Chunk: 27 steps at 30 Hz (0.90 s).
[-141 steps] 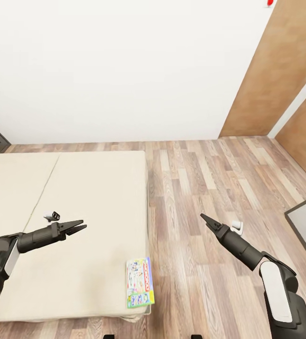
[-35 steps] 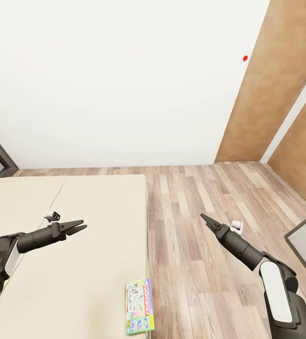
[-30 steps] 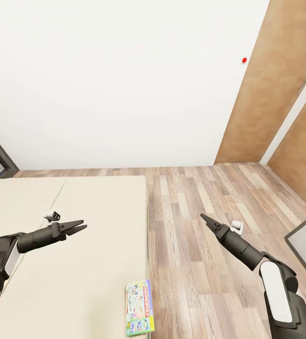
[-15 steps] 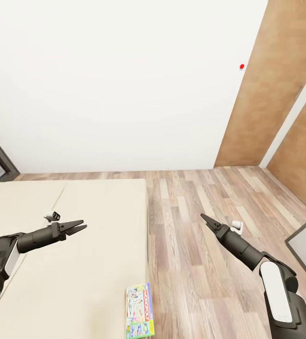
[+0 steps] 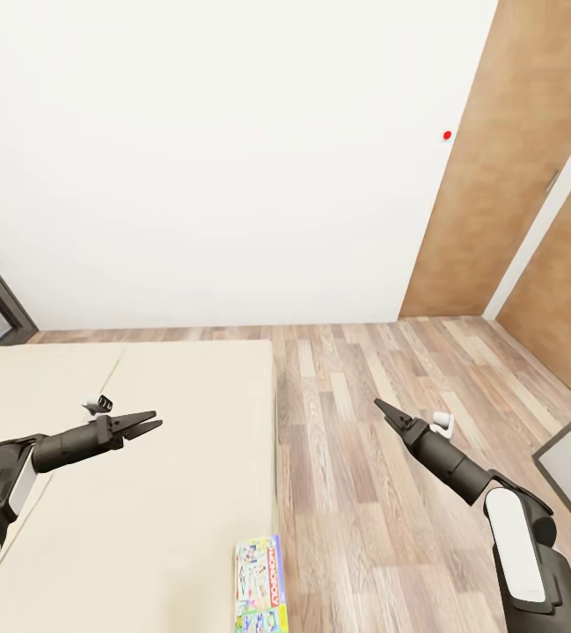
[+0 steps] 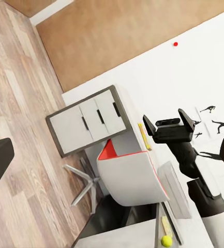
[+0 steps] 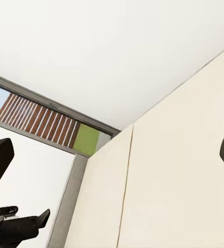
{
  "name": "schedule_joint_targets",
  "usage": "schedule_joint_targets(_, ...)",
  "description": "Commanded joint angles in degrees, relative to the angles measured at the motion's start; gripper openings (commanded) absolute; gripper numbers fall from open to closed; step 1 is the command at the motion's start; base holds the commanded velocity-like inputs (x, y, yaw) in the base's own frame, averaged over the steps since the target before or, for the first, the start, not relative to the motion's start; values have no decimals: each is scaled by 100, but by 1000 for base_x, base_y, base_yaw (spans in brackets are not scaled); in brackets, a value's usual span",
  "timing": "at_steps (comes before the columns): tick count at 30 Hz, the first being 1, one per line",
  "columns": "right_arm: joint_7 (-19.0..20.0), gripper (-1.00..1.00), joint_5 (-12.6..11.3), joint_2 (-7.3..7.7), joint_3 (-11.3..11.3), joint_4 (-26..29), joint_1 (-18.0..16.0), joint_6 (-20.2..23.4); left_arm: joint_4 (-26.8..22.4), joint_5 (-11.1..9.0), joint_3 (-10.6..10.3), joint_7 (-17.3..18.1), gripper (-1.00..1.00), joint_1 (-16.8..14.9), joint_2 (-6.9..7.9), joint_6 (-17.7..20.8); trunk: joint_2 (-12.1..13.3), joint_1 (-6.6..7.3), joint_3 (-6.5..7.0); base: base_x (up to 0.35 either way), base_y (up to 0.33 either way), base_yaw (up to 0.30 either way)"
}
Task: Put all the toys in the child's room - the three board games (two on the bed and one on the table), the two jigsaw puzzles on the table, and the tennis ball on the table - inside the toy box on the table in the child's room.
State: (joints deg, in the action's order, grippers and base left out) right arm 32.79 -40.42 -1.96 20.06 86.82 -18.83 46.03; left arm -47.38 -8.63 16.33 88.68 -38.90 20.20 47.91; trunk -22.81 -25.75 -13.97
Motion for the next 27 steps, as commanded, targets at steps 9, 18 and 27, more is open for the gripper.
schedule_joint_targets(9, 16, 100, 20, -5, 18, -112, -6, 36, 0, 2, 5, 26, 100, -4, 1, 61, -11, -4, 75, 0, 0, 0)
schedule_joint_targets(18, 17, 100, 31, 2, 23, -218, -7, 34, 0, -9, 10, 43, 100, -4, 1, 61, -11, -4, 160, 0, 0, 0)
schedule_joint_targets(27, 25, 100, -2, 3, 31, -229, -6, 37, 0, -15, -4, 46, 100, -4, -9, 55, -11, -4, 245, 0, 0, 0)
